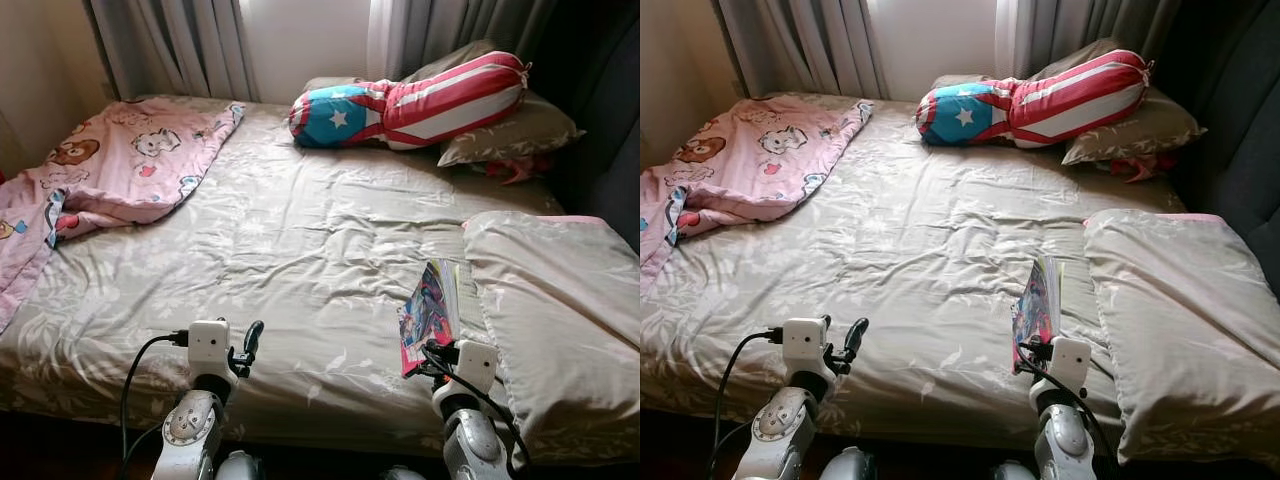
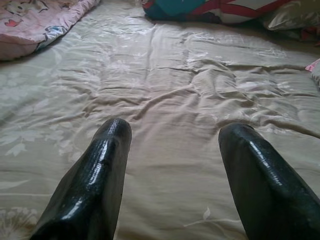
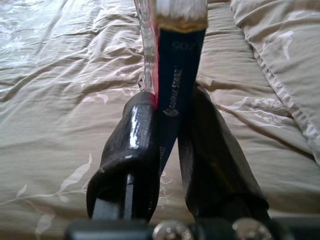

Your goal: Clean up the room

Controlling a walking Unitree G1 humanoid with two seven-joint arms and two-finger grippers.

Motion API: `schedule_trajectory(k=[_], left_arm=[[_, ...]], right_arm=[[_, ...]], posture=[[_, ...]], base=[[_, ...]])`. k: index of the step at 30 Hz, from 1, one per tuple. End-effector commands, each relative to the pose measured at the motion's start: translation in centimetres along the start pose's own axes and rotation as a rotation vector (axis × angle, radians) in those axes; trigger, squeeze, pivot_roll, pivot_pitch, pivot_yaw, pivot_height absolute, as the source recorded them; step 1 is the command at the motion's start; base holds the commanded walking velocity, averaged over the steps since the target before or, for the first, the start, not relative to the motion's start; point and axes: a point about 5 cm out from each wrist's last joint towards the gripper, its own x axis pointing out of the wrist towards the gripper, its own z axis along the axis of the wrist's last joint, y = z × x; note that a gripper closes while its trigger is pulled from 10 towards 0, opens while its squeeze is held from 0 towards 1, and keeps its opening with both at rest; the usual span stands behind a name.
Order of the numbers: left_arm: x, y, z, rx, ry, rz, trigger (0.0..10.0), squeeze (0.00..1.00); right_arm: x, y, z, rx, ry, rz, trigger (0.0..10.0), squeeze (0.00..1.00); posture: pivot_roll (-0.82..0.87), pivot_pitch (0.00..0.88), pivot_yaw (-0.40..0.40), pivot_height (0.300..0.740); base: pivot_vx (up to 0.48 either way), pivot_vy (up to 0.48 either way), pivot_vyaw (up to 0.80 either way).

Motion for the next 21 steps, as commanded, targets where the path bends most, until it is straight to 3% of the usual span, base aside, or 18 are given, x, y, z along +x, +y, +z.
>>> schedule_trajectory(k=[1, 7, 21], left_arm=[[0.11, -0.07, 0.42, 0.002, -0.014, -0.009, 10.0, 0.0], [0.08, -0.07, 0.38, 0.001, -0.012, -0.009, 10.0, 0.0], [0.06, 0.02, 0.34, 0.005, -0.008, -0.004, 10.0, 0.0]], right_arm=[[0.56, 0.51, 1.63, -0.002, -0.078, 0.016, 10.0, 0.0], [0.43, 0.45, 1.95, -0.001, -0.092, 0.019, 10.0, 0.0], [0.26, 0.92, 1.67, -0.008, -0.063, 0.041, 10.0, 0.0]], posture=[[-0.09, 0.0, -0.031, 0.646], [-0.09, 0.0, -0.032, 0.646], [-0.09, 0.0, -0.032, 0.646]], base=[[0.0, 0.0, 0.0], [0.0, 0.0, 0.0], [0.254, 0.0, 0.0]])
